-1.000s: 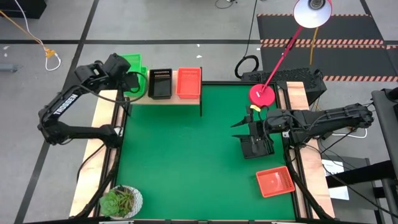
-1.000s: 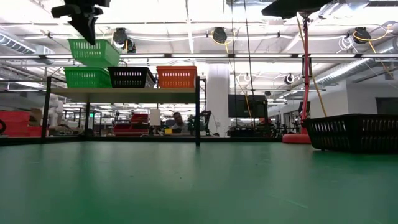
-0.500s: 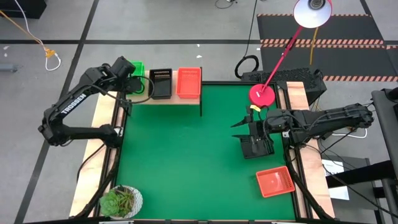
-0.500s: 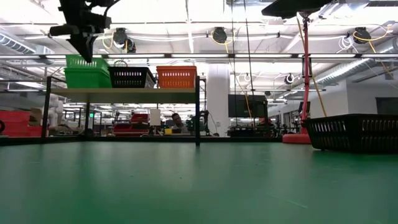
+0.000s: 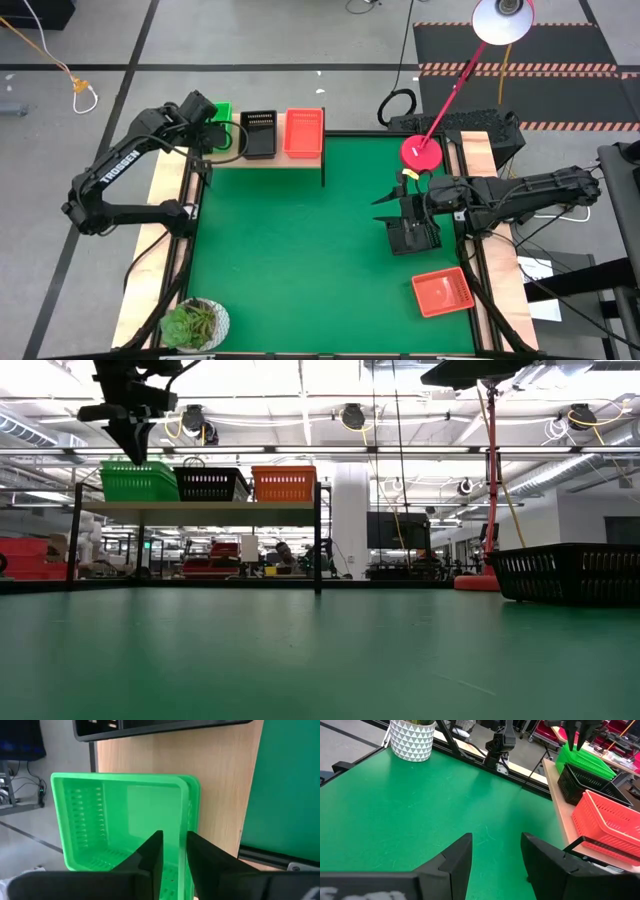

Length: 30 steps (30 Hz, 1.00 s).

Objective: Stack baskets on shelf by color
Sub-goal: Stack the green basket on top of the other green baskets on the shelf, then stack the black basket on top of the other black baskets on the shelf

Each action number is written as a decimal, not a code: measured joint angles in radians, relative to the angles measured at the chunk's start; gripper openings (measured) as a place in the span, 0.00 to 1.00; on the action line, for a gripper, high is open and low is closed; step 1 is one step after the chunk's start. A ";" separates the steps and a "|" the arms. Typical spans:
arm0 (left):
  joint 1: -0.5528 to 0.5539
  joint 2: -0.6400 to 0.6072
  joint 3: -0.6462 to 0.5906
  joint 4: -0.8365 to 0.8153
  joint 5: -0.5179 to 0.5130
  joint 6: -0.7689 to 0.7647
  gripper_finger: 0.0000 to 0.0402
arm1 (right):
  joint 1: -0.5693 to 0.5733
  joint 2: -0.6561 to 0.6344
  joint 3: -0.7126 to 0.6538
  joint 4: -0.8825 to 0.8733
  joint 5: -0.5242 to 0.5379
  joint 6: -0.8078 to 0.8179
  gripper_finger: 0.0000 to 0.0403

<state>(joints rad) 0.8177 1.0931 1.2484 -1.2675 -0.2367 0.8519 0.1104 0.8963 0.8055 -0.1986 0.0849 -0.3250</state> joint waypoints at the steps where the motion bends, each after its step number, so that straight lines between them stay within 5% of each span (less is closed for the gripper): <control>1: 0.000 0.000 0.000 0.000 0.000 -0.001 0.23 | 0.000 0.000 0.000 0.000 0.000 0.000 0.41; 14: -0.082 -0.055 0.000 0.024 -0.030 -0.181 0.50 | 0.000 0.000 0.000 0.000 0.000 0.063 0.41; 21: -0.274 -0.107 0.000 0.041 -0.033 -0.504 0.43 | 0.000 0.003 0.000 -0.029 0.121 0.212 0.41; 30: -0.624 -0.103 -0.011 0.155 -0.122 -0.886 0.27 | 0.010 0.081 0.000 -0.098 0.128 0.436 0.41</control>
<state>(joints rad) 0.1932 0.9898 1.2374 -1.1123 -0.3585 -0.0341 0.1206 0.9768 0.8051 -0.2965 0.2130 0.1114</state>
